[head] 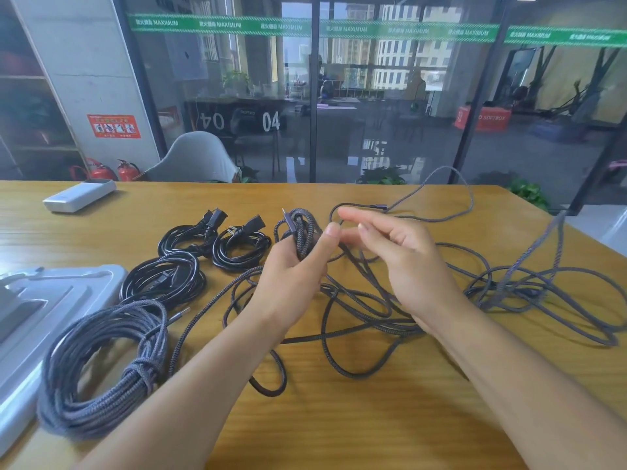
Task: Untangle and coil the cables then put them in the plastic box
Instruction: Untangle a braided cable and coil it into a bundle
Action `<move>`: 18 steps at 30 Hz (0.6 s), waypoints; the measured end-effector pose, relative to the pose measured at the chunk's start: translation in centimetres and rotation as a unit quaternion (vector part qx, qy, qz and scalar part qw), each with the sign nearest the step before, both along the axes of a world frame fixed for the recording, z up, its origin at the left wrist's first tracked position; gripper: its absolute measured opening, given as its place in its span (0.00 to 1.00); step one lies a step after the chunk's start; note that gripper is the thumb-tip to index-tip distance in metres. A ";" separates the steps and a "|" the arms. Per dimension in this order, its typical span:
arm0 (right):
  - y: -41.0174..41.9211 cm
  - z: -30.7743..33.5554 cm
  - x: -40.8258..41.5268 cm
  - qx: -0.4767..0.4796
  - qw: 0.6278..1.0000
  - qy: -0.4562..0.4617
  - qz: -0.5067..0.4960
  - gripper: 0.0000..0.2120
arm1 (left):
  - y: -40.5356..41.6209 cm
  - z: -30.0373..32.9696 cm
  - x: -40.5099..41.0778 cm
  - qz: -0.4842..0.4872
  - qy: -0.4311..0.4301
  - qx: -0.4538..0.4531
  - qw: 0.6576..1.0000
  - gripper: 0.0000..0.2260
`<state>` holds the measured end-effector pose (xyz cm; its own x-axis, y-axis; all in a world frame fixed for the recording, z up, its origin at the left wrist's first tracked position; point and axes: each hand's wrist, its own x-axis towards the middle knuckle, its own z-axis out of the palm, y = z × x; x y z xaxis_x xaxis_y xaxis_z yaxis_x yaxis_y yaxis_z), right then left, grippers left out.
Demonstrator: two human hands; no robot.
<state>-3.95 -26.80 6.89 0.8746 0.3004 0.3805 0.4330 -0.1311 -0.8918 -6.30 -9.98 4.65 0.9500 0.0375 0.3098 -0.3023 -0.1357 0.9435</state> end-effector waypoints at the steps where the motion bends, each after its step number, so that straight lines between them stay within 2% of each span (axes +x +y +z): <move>1: 0.1 0.1 -0.2 0.003 0.999 0.032 0.035 0.18 | 0.2 0.0 0.1 0.020 -0.006 -0.005 1.000 0.25; 3: 0.2 0.1 -0.3 0.024 0.988 0.102 0.109 0.23 | 0.8 -0.2 0.4 0.055 -0.003 -0.020 0.998 0.25; 5: 0.4 -0.3 -0.1 0.036 0.980 0.122 0.151 0.27 | 1.2 -0.4 0.6 0.075 0.008 -0.037 0.996 0.21; 10: 0.1 -1.3 0.9 -0.024 0.993 0.069 0.096 0.27 | 1.6 -0.4 0.9 0.113 0.027 -0.061 0.991 0.12; 12: -0.5 -1.4 1.1 -0.099 0.988 0.054 0.106 0.26 | 1.8 -0.2 1.0 0.123 0.027 -0.068 0.990 0.10; 14: -1.1 -1.5 1.3 -0.221 0.971 0.018 0.094 0.27 | 2.1 0.0 0.9 0.121 0.022 -0.072 0.990 0.10; 16: -1.3 -1.8 1.6 -0.362 0.929 -0.037 0.062 0.25 | 2.3 0.1 0.8 0.120 0.012 -0.070 0.990 0.11; 18: -1.6 -2.1 2.1 -0.444 0.892 -0.077 0.038 0.17 | 2.5 0.4 0.6 0.122 0.000 -0.063 0.991 0.13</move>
<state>-1.80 -28.42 4.79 0.7971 0.5989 0.0772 0.5788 -0.7213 -0.3804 -5.70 -7.53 5.02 0.9082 0.3038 0.2881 -0.2748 -0.0866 0.9576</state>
